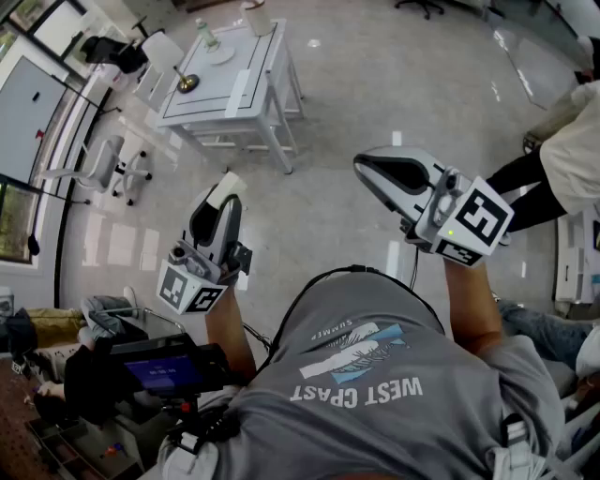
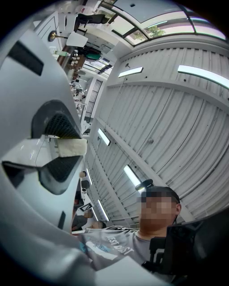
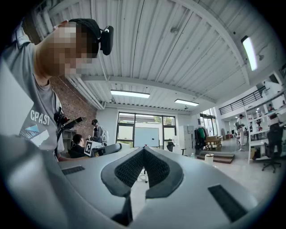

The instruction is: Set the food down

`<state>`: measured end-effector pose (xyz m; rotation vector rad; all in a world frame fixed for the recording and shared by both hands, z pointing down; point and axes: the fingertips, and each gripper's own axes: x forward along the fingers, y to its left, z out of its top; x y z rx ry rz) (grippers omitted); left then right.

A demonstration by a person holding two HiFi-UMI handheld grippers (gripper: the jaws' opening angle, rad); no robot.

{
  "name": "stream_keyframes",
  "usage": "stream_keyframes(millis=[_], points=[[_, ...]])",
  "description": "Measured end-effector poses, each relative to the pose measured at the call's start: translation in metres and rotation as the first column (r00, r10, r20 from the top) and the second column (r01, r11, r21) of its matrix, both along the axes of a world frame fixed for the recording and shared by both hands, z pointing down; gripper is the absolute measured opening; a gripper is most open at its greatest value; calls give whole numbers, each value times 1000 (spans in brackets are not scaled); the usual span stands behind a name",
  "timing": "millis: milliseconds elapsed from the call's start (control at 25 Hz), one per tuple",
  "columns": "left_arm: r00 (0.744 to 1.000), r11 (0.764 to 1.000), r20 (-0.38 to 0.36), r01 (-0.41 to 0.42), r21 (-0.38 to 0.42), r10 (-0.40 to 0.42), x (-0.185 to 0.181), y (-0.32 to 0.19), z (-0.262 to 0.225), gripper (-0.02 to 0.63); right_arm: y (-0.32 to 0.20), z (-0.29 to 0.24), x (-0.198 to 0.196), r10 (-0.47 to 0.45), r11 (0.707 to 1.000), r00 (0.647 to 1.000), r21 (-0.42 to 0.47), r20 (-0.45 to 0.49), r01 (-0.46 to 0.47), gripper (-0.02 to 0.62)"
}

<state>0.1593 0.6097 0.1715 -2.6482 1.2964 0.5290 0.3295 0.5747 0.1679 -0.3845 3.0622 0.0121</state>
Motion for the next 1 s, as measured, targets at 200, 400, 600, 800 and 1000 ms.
stream_keyframes(millis=[200, 400, 600, 800, 1000], points=[[1000, 999, 4, -31, 11, 31, -2, -19, 4, 109, -16, 7, -7, 37, 999, 999, 12, -8, -36, 6], [1000, 1000, 2, -8, 5, 8, -4, -21, 1, 109, -23, 6, -10, 20, 1000, 1000, 0, -17, -20, 6], [1000, 1000, 4, 4, -8, -4, -5, -26, 6, 109, -26, 2, -11, 4, 1000, 999, -1, 35, -4, 9], [1000, 1000, 13, 10, -15, -9, -7, -27, 8, 109, -29, 1, -14, -1, 1000, 998, -27, 69, 3, 9], [1000, 1000, 16, 9, -11, -9, -17, -41, 15, 109, -48, 13, -24, 30, 999, 998, -29, 55, -28, 8]])
